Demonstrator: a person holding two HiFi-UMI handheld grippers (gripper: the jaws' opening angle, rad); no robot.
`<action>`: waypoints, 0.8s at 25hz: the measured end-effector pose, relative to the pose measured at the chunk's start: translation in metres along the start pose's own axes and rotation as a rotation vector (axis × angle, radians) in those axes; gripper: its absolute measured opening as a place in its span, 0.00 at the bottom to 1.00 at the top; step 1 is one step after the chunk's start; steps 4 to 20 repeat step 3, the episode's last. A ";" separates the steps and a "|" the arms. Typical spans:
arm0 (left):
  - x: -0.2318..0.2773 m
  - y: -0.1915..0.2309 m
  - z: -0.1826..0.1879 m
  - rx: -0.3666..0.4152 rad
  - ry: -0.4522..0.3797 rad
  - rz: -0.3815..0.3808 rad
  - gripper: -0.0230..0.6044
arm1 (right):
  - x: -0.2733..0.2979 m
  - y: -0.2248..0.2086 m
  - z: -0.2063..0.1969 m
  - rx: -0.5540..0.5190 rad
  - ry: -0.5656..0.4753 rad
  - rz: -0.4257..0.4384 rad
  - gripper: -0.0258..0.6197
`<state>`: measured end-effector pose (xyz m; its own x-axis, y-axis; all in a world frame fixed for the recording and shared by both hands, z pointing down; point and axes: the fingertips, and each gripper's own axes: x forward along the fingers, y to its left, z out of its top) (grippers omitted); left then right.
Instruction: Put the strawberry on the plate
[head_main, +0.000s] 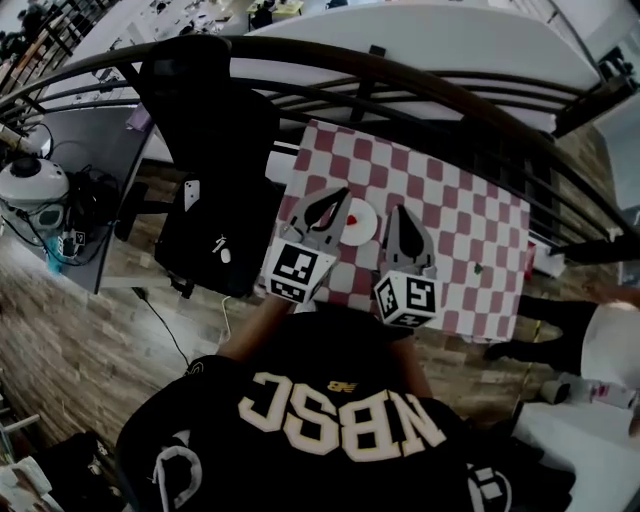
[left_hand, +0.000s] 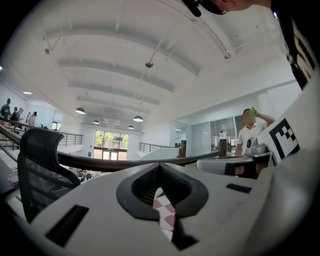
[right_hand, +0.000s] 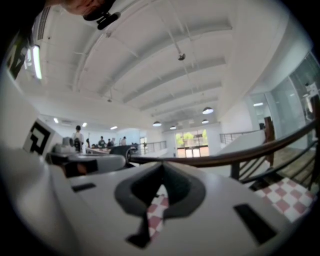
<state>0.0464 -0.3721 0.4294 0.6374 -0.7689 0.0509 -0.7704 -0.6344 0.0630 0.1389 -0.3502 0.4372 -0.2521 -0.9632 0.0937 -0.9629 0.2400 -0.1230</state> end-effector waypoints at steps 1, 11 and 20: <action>-0.008 -0.001 -0.006 0.000 0.023 -0.001 0.05 | -0.006 0.005 -0.008 0.021 0.013 0.000 0.07; -0.025 -0.005 -0.023 -0.002 0.077 -0.006 0.05 | -0.020 0.016 -0.029 0.068 0.047 -0.002 0.07; -0.025 -0.005 -0.023 -0.002 0.077 -0.006 0.05 | -0.020 0.016 -0.029 0.068 0.047 -0.002 0.07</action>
